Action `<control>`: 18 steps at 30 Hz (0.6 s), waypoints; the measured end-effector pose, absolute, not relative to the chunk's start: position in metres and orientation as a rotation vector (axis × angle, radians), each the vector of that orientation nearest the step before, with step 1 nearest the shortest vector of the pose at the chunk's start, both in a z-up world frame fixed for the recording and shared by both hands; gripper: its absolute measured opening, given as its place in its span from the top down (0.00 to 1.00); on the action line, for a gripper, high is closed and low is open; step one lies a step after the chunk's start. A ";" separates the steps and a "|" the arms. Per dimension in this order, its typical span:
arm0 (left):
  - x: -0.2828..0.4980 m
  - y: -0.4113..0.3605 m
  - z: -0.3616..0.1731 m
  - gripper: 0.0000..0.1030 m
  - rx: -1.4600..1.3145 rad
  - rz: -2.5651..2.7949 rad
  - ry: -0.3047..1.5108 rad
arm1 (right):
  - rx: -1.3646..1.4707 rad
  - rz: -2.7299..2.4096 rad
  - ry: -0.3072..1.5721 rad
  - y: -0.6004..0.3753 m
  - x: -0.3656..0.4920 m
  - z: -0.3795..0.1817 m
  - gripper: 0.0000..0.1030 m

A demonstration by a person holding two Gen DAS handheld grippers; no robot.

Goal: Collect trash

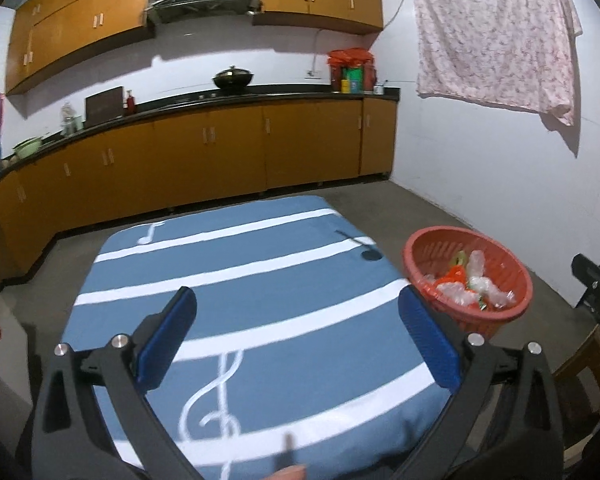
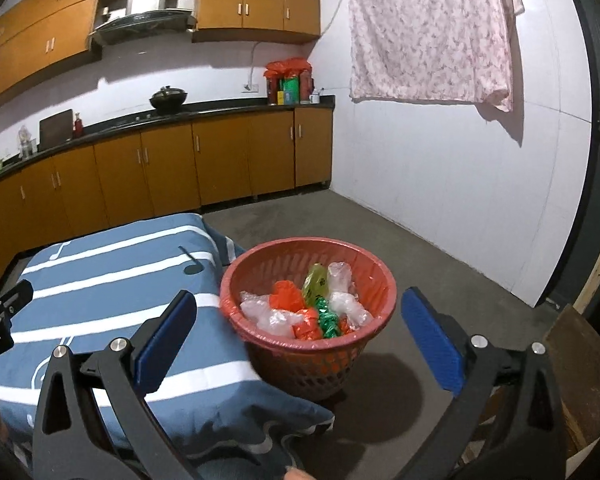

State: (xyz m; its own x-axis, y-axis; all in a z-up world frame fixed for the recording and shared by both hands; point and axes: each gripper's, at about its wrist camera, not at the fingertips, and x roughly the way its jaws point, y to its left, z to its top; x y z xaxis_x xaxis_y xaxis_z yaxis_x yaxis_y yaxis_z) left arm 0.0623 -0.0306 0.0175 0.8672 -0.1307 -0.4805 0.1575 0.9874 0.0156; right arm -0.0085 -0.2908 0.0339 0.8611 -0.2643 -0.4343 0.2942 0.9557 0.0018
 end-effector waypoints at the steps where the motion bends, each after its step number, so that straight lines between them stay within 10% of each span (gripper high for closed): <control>1: 0.057 -0.028 0.016 0.04 0.059 -0.142 0.498 | 0.067 -0.291 0.443 -0.288 -0.012 0.033 0.02; 18: -0.014 0.002 0.015 0.04 0.034 -0.102 0.454 | -0.009 -0.252 0.409 -0.237 -0.056 0.031 0.02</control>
